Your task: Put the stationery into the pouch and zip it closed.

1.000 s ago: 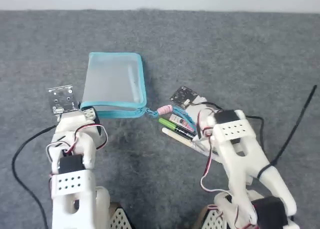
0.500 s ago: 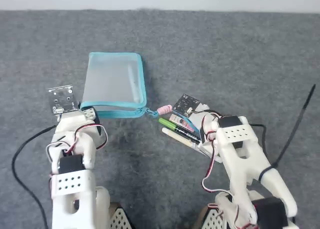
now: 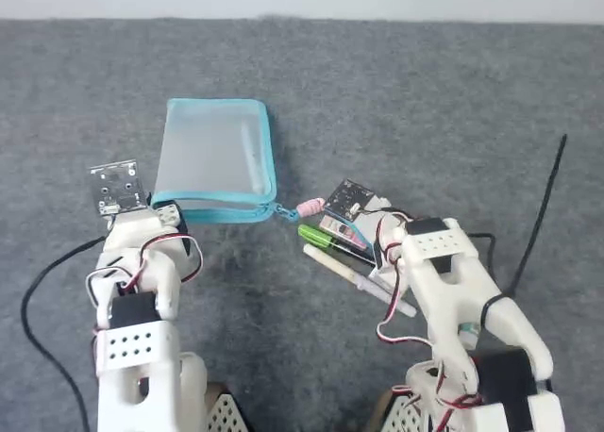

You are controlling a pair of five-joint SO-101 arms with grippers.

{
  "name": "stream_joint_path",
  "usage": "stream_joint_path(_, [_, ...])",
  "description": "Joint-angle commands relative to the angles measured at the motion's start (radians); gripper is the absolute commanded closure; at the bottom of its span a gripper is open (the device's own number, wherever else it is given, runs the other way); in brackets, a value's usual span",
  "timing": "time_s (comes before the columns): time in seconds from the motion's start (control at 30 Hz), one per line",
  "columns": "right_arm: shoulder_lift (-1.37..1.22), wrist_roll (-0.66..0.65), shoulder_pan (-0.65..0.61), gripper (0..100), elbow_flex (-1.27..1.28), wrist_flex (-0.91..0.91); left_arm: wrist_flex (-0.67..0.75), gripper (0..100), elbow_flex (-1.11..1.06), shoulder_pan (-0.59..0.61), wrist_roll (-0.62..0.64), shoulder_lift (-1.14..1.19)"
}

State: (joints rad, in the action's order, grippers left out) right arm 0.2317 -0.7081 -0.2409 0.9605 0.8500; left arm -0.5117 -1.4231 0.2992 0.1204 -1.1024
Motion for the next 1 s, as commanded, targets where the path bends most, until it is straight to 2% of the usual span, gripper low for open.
stream_joint_path(0.0, [0.005, 0.02, -0.004, 87.1, -0.009, -0.018, 0.035, 99, 0.062, 0.006, 0.018, -0.009])
stream_joint_path(0.13, [0.008, 0.021, -0.002, 99.8, -0.009, -0.008, 0.035, 99, 0.062, 0.006, 0.018, -0.009])
stream_joint_path(0.3, [0.059, 0.041, 0.033, 99.1, -0.021, 0.053, 0.037, 99, 0.061, 0.005, 0.018, -0.009])
stream_joint_path(0.5, [0.326, 0.044, 0.03, 99.2, -0.02, 0.177, 0.037, 99, 0.061, 0.003, 0.018, -0.009])
stream_joint_path(0.77, [0.742, 0.049, 0.002, 99.2, -0.043, 0.495, 0.038, 99, 0.041, -0.147, 0.017, -0.008])
stream_joint_path(0.97, [0.866, 0.104, -0.097, 99.2, -0.15, 0.687, 0.038, 99, 0.041, -0.256, 0.021, -0.002])
